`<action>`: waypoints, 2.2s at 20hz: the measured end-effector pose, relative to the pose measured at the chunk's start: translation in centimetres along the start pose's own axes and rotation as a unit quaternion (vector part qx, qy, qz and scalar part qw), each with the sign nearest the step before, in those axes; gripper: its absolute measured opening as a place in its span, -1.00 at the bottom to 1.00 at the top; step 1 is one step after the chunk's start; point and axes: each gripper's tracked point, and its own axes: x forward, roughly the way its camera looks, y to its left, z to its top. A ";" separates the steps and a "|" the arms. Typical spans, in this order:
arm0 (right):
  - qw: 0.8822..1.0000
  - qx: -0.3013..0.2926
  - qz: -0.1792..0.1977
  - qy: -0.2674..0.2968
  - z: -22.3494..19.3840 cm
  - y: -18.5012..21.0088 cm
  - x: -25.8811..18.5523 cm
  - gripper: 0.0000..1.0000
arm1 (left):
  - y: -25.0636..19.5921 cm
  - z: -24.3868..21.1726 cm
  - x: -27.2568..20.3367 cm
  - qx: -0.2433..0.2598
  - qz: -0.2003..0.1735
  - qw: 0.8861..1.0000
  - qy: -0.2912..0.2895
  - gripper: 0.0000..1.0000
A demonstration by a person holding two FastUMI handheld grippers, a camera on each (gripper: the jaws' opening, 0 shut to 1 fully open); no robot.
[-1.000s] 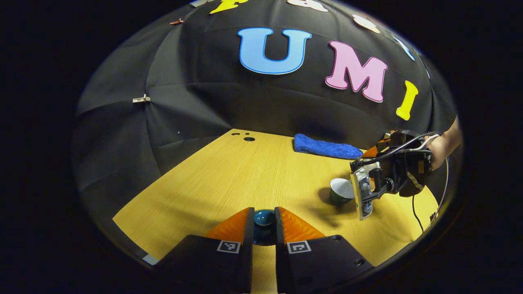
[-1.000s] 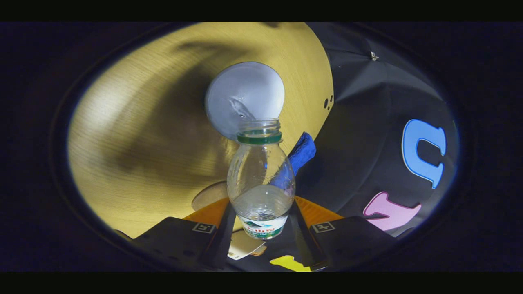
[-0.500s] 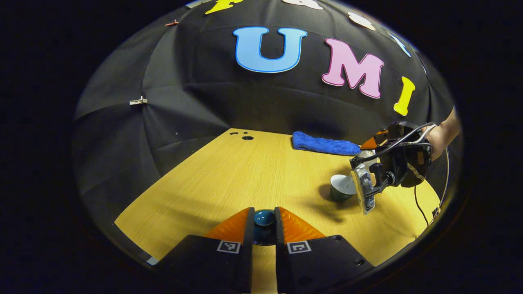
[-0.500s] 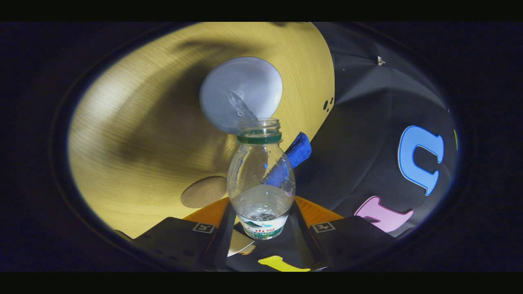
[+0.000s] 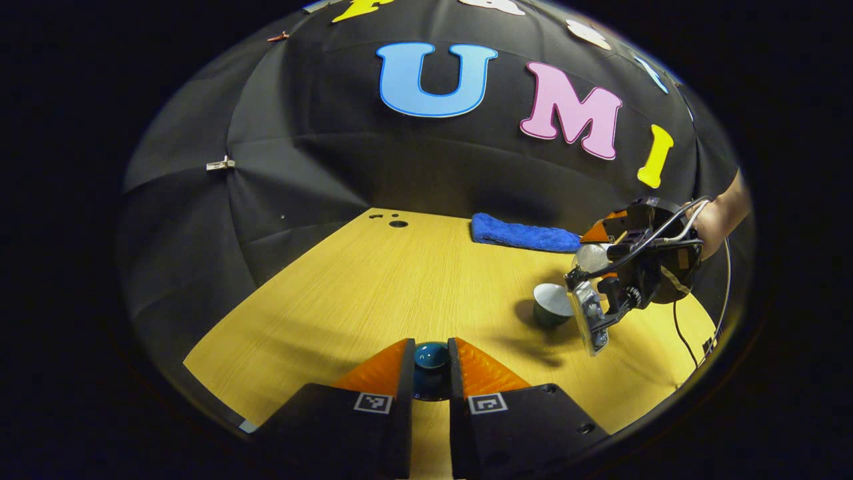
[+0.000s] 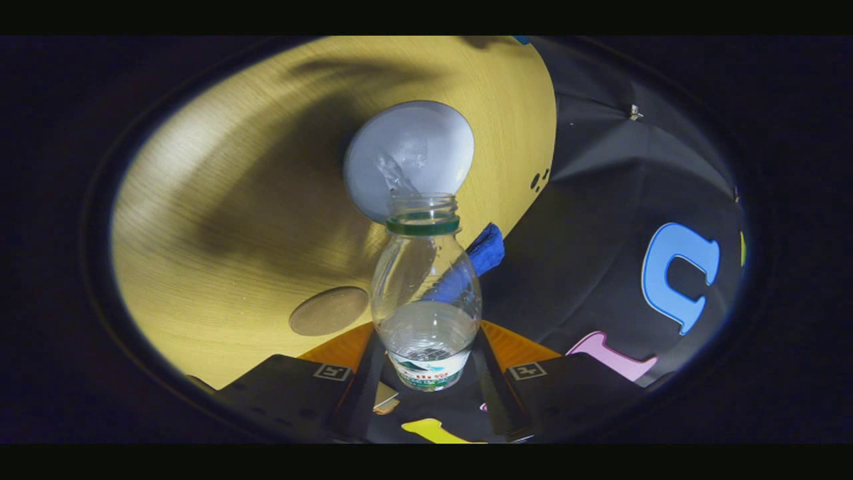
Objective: Open the teacup lid with one hand, grasp the water bottle and pour water into the teacup with the other hand; after pouring, place the water bottle on the coaster and then close the teacup lid.
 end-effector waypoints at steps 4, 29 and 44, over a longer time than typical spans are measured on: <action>1.000 -0.018 -0.010 0.004 -0.2 -0.3 0.1 0.39 | 0.2 -0.1 0.2 0.000 0.001 1.000 0.000 -0.53; 0.996 -0.078 -0.035 -0.011 0.4 -1.2 -0.1 0.39 | 0.3 -0.2 -0.6 -0.009 0.002 1.000 0.005 -0.53; 0.954 0.291 0.067 -0.023 0.0 -0.5 -1.4 0.40 | -0.5 3.2 -2.3 -0.031 0.042 0.999 -0.001 -0.46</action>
